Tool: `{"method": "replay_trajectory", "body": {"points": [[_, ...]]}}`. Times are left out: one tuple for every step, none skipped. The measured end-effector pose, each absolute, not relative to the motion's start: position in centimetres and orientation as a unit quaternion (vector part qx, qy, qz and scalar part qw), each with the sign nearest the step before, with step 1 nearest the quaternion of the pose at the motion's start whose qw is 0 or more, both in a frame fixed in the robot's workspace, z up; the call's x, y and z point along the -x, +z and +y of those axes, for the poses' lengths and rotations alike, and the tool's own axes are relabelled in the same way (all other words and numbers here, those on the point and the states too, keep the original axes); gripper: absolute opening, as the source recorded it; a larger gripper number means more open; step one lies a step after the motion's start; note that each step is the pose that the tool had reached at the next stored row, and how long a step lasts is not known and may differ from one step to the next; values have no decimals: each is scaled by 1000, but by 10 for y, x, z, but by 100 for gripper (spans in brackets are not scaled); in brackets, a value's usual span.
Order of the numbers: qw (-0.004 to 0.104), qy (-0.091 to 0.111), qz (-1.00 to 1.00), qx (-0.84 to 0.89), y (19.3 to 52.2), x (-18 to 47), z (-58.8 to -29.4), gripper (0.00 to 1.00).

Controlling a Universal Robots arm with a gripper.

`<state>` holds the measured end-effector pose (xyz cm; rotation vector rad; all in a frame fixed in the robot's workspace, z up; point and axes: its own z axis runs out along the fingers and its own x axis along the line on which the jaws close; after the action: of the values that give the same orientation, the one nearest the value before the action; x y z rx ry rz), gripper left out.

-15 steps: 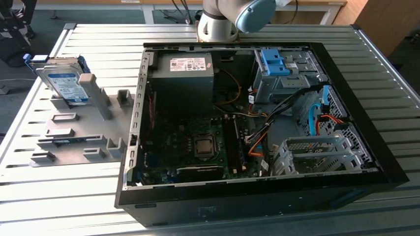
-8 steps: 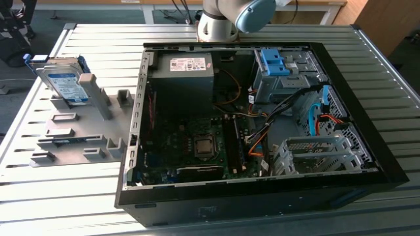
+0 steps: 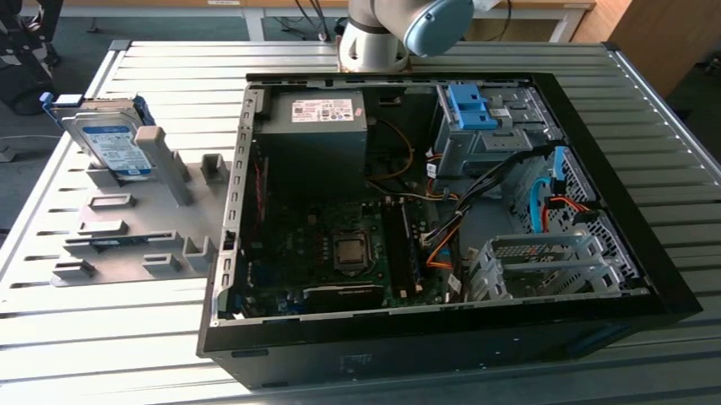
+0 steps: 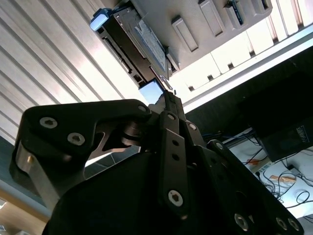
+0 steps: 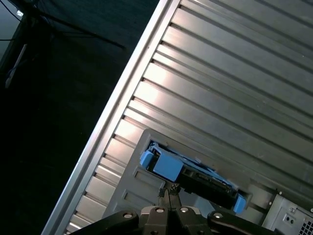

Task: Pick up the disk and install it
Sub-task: 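Pick up the disk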

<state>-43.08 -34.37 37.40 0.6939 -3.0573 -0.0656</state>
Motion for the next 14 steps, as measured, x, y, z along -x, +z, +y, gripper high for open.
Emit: {"method": "replay_trajectory", "body": {"points": [[3, -21, -975, -223, 374, 431, -344, 11], [3, -21, -974, -224, 374, 431, -344, 11], [3, -21, -974, -227, 374, 431, -344, 11], [3, -21, -973, -229, 374, 431, -344, 11], [3, -21, -973, -231, 374, 431, -344, 11], [3, -21, -972, -233, 374, 431, -344, 11], [3, -21, -972, -234, 374, 431, -344, 11], [3, -21, -972, -236, 374, 431, -344, 11], [3, -21, -971, -237, 374, 431, -344, 11], [3, -21, -971, -237, 374, 431, -344, 11], [3, -21, -971, -238, 374, 431, -344, 11], [3, -21, -971, -239, 374, 431, -344, 11], [3, -21, -971, -239, 374, 431, -344, 11], [3, -21, -971, -240, 374, 431, -344, 11]]}}
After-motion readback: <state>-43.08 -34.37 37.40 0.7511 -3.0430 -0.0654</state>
